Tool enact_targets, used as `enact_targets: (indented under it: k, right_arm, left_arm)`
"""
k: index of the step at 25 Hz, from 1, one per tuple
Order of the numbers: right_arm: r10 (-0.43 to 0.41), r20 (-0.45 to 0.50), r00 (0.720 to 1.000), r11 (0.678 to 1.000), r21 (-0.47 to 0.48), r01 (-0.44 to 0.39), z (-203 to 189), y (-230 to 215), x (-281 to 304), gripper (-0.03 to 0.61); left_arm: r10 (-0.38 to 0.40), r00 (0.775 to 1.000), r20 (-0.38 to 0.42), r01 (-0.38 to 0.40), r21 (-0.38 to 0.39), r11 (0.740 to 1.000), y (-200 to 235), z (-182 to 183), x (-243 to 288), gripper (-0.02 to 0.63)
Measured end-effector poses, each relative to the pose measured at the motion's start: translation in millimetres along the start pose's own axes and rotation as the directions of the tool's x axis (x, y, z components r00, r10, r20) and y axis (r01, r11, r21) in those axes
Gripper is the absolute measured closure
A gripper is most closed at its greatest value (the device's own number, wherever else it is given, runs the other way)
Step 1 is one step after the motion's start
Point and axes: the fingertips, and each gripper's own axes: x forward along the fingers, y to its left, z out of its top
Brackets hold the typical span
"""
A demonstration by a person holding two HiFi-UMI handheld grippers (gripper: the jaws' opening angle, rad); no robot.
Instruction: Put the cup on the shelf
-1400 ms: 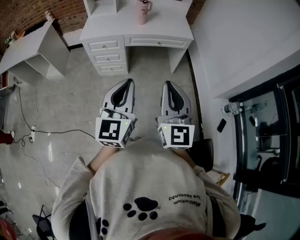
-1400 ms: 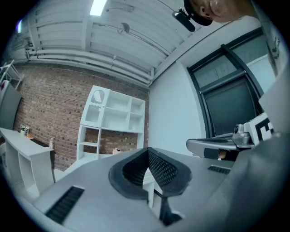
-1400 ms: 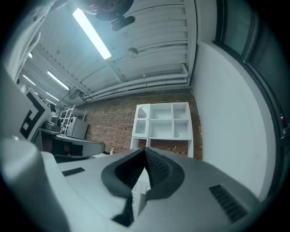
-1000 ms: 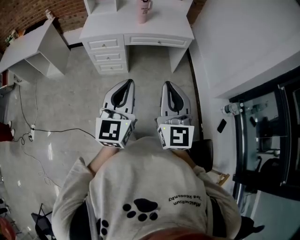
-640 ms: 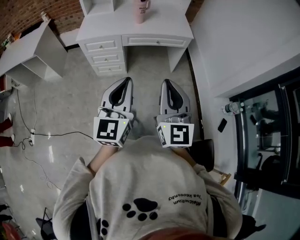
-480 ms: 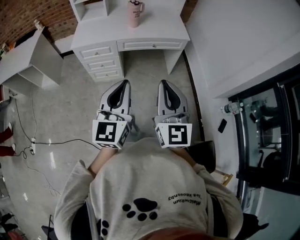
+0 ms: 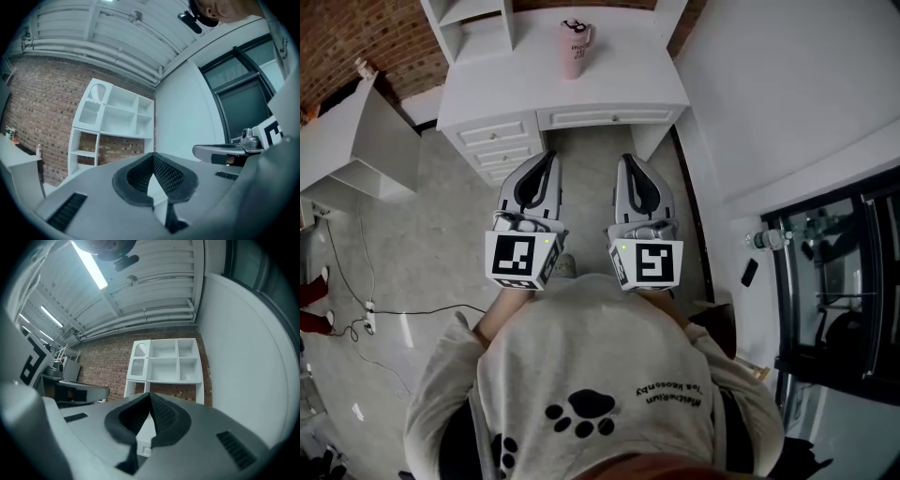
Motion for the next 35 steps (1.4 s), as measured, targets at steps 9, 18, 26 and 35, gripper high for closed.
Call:
enact_targets:
  k: [9, 18, 26, 35]
  right_arm:
    - [-0.046, -0.035, 0.998, 0.999, 0.020, 0.046, -25, -2, 59, 0.569]
    - [-0.048, -0.066, 0.997, 0.998, 0.039, 0.050, -43, -10, 84, 0.569]
    - [-0.002, -0.072, 0.997, 0.999, 0.042, 0.005, -62, -30, 132, 0.569]
    - [0.054, -0.080, 0.995, 0.996, 0.075, -0.048, -83, -73, 215, 0.569]
  left_arm:
    - [-0.053, 0.998, -0.024, 0.053, -0.011, 0.999, 43, -17, 49, 0.606]
    - [-0.063, 0.997, -0.044, 0.062, -0.034, 0.998, 55, -32, 72, 0.606]
    - [-0.032, 0.998, -0.052, 0.029, -0.058, 0.998, 74, -48, 119, 0.606]
    - [0.005, 0.998, -0.063, -0.009, -0.065, 0.998, 99, -58, 199, 0.606]
